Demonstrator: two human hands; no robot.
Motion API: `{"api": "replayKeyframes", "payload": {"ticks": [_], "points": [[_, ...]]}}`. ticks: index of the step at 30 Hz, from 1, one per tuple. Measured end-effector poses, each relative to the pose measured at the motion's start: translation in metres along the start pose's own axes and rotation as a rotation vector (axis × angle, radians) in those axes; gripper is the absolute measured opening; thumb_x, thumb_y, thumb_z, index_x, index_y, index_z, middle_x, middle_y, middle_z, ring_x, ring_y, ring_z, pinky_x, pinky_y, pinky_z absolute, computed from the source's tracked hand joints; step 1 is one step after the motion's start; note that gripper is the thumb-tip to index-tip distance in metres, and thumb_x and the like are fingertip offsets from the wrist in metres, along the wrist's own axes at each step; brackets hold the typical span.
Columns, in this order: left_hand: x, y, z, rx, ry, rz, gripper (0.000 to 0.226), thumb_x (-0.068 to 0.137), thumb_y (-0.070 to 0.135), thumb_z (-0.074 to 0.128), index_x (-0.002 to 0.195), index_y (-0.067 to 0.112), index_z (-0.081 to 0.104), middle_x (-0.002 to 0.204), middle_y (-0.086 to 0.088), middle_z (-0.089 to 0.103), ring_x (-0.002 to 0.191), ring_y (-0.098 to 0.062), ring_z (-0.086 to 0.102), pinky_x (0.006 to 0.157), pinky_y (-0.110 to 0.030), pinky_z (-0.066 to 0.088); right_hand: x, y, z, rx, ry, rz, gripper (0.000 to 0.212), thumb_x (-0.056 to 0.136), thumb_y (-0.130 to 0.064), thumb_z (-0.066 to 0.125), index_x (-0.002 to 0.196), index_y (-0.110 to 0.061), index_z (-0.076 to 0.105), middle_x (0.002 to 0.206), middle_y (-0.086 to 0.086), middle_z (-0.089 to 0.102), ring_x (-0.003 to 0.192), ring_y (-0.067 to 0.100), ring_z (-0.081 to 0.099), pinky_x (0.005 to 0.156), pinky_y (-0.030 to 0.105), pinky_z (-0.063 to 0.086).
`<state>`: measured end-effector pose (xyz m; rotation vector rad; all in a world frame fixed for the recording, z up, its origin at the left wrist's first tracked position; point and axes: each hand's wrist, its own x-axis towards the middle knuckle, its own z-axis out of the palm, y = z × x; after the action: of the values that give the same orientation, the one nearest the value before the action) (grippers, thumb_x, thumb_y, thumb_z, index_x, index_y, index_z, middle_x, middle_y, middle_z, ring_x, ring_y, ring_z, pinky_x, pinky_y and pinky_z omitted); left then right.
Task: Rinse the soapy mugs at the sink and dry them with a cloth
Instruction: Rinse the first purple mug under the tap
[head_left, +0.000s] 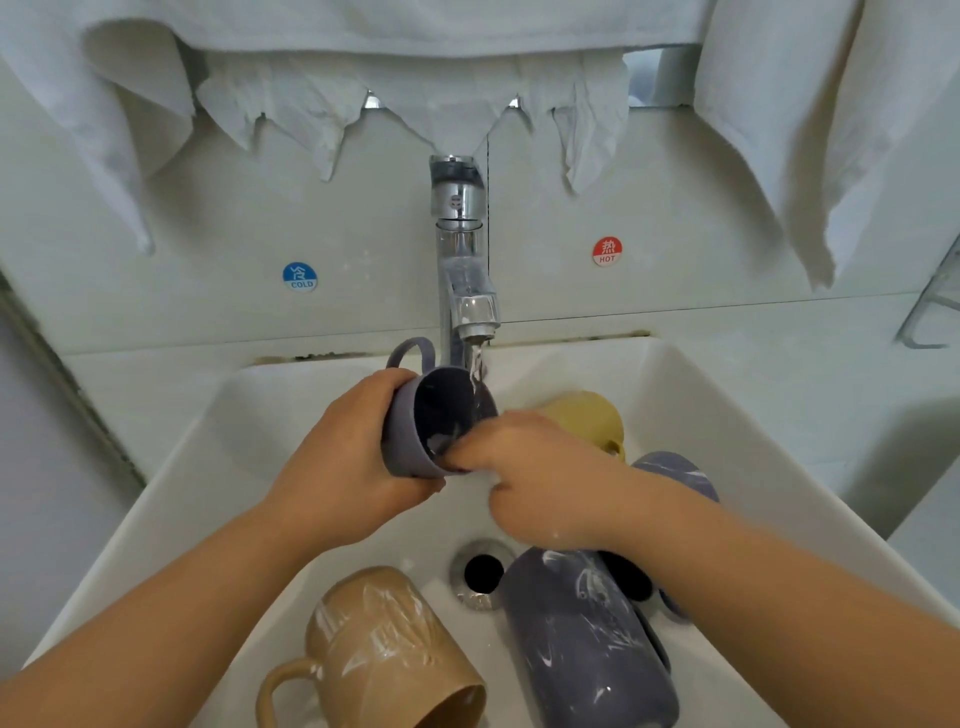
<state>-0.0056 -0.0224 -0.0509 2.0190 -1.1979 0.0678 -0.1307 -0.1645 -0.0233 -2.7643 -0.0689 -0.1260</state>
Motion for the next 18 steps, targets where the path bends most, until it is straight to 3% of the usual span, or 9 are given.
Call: {"api": "replayKeyframes", "payload": {"ticks": [3, 5, 7, 10, 13, 14, 16, 18], "points": [[-0.001, 0.002, 0.004, 0.031, -0.032, 0.033, 0.072, 0.060, 0.025, 0.090, 0.115, 0.039, 0.046, 0.106, 0.022, 0.056, 0.097, 0.002, 0.056, 0.076, -0.013, 0.045, 0.004, 0.005, 0.012, -0.242, -0.081, -0.016, 0.052, 0.076, -0.003, 0.050, 0.121, -0.027, 0.055, 0.116, -0.002, 0.061, 0.118, 0.020, 0.048, 0.118, 0.038, 0.012], [0.000, 0.002, 0.008, 0.050, -0.046, 0.050, 0.074, 0.062, 0.028, 0.089, 0.122, 0.036, 0.047, 0.110, 0.019, 0.056, 0.099, 0.000, 0.055, 0.077, -0.010, 0.042, 0.006, 0.010, 0.017, -0.402, -0.057, -0.050, 0.054, 0.077, -0.005, 0.052, 0.128, -0.024, 0.053, 0.122, -0.001, 0.060, 0.123, 0.019, 0.046, 0.119, 0.041, 0.005], [0.000, 0.000, 0.010, 0.061, -0.057, 0.063, 0.075, 0.064, 0.031, 0.089, 0.125, 0.033, 0.047, 0.113, 0.017, 0.054, 0.101, -0.002, 0.054, 0.080, -0.008, 0.041, 0.004, 0.012, 0.020, -0.354, -0.064, -0.033, 0.054, 0.078, -0.004, 0.051, 0.129, -0.022, 0.054, 0.126, 0.000, 0.058, 0.123, 0.021, 0.046, 0.117, 0.041, 0.017], [0.000, -0.005, 0.011, 0.079, -0.066, 0.094, 0.073, 0.065, 0.036, 0.088, 0.124, 0.034, 0.046, 0.114, 0.017, 0.055, 0.103, -0.002, 0.054, 0.082, -0.012, 0.042, -0.004, 0.004, 0.016, 0.204, -0.161, 0.091, 0.056, 0.080, 0.003, 0.043, 0.126, -0.024, 0.058, 0.119, 0.003, 0.061, 0.109, 0.025, 0.056, 0.096, 0.043, 0.048], [-0.002, -0.005, 0.013, 0.092, -0.064, 0.094, 0.074, 0.065, 0.036, 0.088, 0.123, 0.037, 0.042, 0.113, 0.018, 0.053, 0.103, -0.001, 0.053, 0.080, -0.008, 0.039, -0.004, 0.004, 0.014, 0.393, -0.201, 0.117, 0.054, 0.080, 0.007, 0.038, 0.118, -0.024, 0.062, 0.114, 0.002, 0.064, 0.106, 0.027, 0.058, 0.092, 0.040, 0.051], [-0.003, -0.003, 0.015, 0.096, -0.064, 0.095, 0.074, 0.065, 0.035, 0.088, 0.122, 0.038, 0.041, 0.113, 0.019, 0.052, 0.102, 0.001, 0.052, 0.080, -0.007, 0.039, -0.004, 0.004, 0.016, 0.327, -0.201, 0.128, 0.051, 0.080, 0.005, 0.040, 0.115, -0.026, 0.061, 0.115, 0.000, 0.061, 0.112, 0.028, 0.053, 0.100, 0.041, 0.045], [-0.003, 0.000, 0.017, 0.100, -0.063, 0.082, 0.074, 0.065, 0.032, 0.088, 0.122, 0.039, 0.040, 0.112, 0.021, 0.049, 0.099, 0.003, 0.050, 0.079, -0.004, 0.037, -0.003, 0.005, 0.020, -0.059, -0.156, 0.105, 0.050, 0.083, -0.003, 0.045, 0.125, -0.030, 0.053, 0.123, -0.002, 0.056, 0.126, 0.026, 0.041, 0.118, 0.046, 0.012], [-0.001, 0.002, 0.016, 0.085, -0.045, 0.078, 0.075, 0.065, 0.030, 0.089, 0.122, 0.039, 0.041, 0.110, 0.022, 0.050, 0.098, 0.002, 0.051, 0.080, -0.003, 0.037, -0.001, 0.006, 0.020, -0.434, -0.100, 0.026, 0.056, 0.085, -0.011, 0.049, 0.139, -0.026, 0.044, 0.135, -0.002, 0.052, 0.135, 0.019, 0.034, 0.116, 0.050, -0.016]]}}
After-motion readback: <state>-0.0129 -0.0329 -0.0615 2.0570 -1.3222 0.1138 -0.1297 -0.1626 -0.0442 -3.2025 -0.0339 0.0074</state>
